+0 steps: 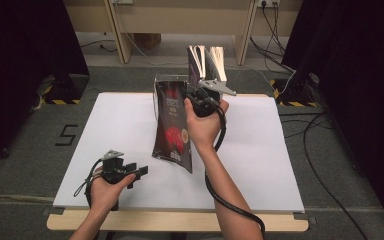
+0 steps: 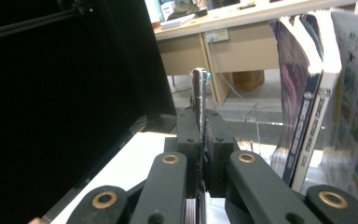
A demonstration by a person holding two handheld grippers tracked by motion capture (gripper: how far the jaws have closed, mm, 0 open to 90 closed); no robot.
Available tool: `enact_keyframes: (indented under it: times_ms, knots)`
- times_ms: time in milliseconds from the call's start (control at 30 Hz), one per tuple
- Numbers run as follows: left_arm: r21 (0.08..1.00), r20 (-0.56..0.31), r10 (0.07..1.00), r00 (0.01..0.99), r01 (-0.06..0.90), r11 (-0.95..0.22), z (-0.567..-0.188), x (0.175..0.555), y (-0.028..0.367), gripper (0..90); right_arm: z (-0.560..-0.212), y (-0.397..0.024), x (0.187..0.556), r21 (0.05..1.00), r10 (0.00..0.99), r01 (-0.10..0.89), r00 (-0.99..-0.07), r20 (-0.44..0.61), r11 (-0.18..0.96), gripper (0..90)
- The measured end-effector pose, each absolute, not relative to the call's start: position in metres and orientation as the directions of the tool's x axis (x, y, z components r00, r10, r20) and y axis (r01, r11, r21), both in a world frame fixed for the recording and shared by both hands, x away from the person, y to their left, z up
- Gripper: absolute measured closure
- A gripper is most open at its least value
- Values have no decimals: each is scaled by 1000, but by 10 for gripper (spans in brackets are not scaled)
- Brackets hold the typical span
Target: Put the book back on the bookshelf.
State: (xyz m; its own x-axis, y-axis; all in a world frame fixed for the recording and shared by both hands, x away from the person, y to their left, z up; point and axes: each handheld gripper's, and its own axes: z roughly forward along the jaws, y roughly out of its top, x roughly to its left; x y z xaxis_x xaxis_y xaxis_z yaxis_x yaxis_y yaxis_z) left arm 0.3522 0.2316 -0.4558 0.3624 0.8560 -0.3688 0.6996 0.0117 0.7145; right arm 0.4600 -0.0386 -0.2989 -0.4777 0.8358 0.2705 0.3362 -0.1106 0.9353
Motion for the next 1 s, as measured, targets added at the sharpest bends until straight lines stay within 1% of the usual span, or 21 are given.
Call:
enact_keyframes:
  times_ms: [367,500,667,833,1000]
  knots:
    - [714,-370,854,365,700,10,-455,353,230,423,-294,-29,471,956,862,264,-446,239,-129,874]
    - [718,-376,851,365,696,18,-455,353,230,424,-300,-26,474,960,871,245,-434,231,-133,872]
    - [718,-371,853,367,696,14,-455,353,229,424,-308,-25,469,956,877,272,-428,220,-107,869]
    - [726,-368,851,374,687,12,-452,354,225,425,-309,-32,461,955,878,286,-433,204,-81,866]
    - [747,-361,843,398,665,6,-442,356,216,425,-310,-40,451,947,876,311,-431,217,-81,860]
